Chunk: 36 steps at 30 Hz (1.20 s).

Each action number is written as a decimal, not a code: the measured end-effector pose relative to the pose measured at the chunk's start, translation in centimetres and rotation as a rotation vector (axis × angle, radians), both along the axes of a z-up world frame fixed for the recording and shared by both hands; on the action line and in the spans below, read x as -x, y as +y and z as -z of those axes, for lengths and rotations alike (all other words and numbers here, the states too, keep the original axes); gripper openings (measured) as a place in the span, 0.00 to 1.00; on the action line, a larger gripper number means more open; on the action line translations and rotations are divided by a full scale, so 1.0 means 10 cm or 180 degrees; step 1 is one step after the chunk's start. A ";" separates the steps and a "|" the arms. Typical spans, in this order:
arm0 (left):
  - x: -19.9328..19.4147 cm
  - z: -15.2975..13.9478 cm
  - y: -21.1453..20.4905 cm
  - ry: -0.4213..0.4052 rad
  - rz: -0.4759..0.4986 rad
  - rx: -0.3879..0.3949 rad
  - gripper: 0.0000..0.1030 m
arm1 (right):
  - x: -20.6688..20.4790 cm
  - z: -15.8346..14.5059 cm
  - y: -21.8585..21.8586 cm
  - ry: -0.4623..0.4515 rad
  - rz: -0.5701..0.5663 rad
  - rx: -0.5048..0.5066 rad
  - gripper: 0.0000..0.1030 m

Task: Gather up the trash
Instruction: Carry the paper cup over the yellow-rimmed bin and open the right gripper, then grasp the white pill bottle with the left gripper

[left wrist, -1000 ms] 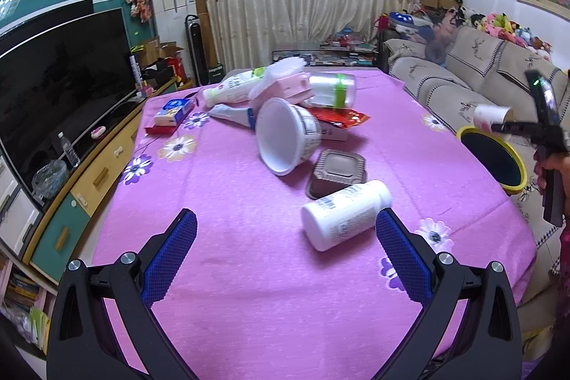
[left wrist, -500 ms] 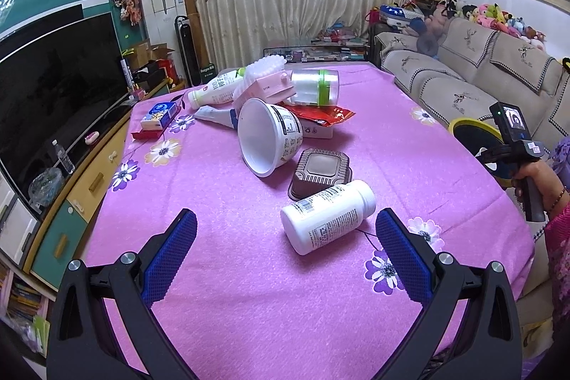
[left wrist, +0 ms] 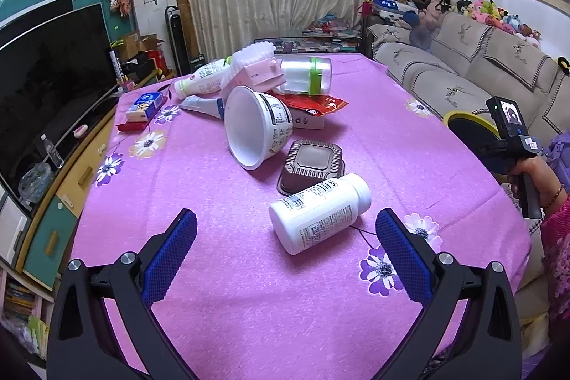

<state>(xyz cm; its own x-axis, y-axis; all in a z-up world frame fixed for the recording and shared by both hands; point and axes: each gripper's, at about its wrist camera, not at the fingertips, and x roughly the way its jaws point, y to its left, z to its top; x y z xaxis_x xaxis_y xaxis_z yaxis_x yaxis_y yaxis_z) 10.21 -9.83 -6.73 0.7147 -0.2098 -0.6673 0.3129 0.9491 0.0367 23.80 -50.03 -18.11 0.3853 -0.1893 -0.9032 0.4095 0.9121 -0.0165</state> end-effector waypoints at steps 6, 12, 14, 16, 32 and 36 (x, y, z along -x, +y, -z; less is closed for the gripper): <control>-0.08 0.11 -0.03 0.0209 0.0101 0.0067 0.96 | 0.15 -0.14 0.09 -0.0176 -0.0032 0.0002 0.27; -0.18 0.20 -0.12 0.0271 -0.0097 0.0054 0.96 | 0.27 -0.29 0.17 -0.0304 -0.0057 0.0069 0.27; -0.24 0.22 -0.17 0.0287 -0.0239 0.0057 0.96 | 0.30 -0.36 0.21 -0.0354 -0.0072 0.0070 0.28; -0.30 0.25 -0.23 0.0335 -0.0348 0.0070 0.96 | 0.30 -0.39 0.24 -0.0391 -0.0094 0.0065 0.28; -0.52 0.38 -0.51 0.0390 -0.1093 0.0198 0.96 | 0.29 -0.44 0.30 -0.0536 -0.0205 0.0010 0.28; -0.61 0.43 -0.54 0.0490 -0.1130 0.0188 0.96 | 0.29 -0.42 0.27 -0.0547 -0.0197 -0.0020 0.29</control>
<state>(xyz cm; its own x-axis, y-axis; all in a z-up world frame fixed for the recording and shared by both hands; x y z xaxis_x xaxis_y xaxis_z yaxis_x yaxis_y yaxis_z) 16.31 -15.26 -11.08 0.6423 -0.0087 -0.7664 -0.0377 0.9984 -0.0430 20.94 -47.35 -13.91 0.5448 -0.1550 -0.8241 0.3488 0.9356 0.0546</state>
